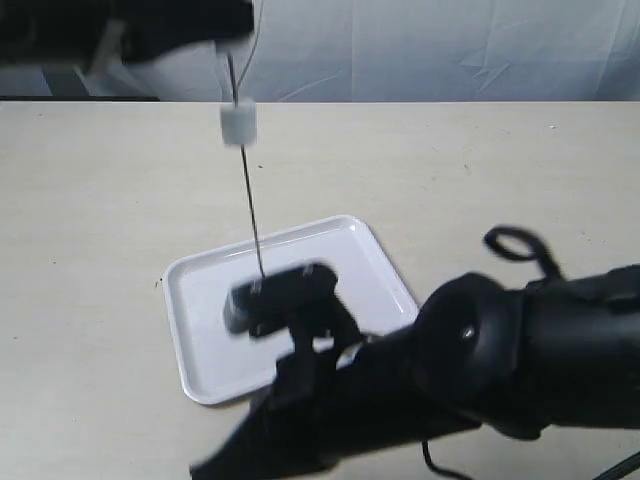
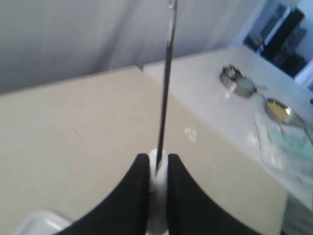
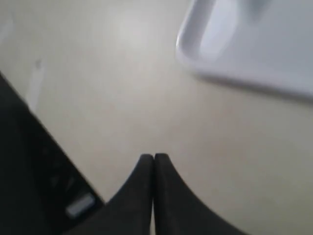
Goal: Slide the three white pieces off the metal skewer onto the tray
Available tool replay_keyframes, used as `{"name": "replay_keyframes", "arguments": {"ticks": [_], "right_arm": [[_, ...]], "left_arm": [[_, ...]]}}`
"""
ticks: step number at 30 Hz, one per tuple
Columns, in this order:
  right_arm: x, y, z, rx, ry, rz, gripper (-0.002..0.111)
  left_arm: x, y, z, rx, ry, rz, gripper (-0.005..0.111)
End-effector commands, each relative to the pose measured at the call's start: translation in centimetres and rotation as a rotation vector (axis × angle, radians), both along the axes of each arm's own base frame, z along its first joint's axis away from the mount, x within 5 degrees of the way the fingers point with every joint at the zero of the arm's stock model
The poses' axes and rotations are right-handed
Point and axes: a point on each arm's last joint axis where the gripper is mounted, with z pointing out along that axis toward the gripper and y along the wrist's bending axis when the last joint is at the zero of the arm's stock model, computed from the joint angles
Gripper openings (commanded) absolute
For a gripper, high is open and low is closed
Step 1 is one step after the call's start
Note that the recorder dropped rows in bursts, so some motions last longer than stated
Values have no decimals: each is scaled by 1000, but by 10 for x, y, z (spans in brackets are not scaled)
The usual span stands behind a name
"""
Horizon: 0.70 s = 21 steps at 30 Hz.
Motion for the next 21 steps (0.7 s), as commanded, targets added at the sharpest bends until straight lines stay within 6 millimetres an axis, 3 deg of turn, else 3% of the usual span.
{"name": "replay_keyframes", "arguments": {"ticks": [1, 9, 15, 21], "right_arm": [[-9, -2, -10, -34, 67, 58, -1], [-9, -2, -8, -29, 61, 61, -1], [-11, -7, 17, 24, -26, 109, -1], [-10, -12, 30, 43, -106, 129, -1]], "left_arm": [[2, 5, 24, -59, -60, 72, 0], [1, 5, 20, -29, -62, 59, 0], [7, 23, -15, 5, 51, 103, 0], [-5, 34, -50, 3, 203, -10, 0]]}}
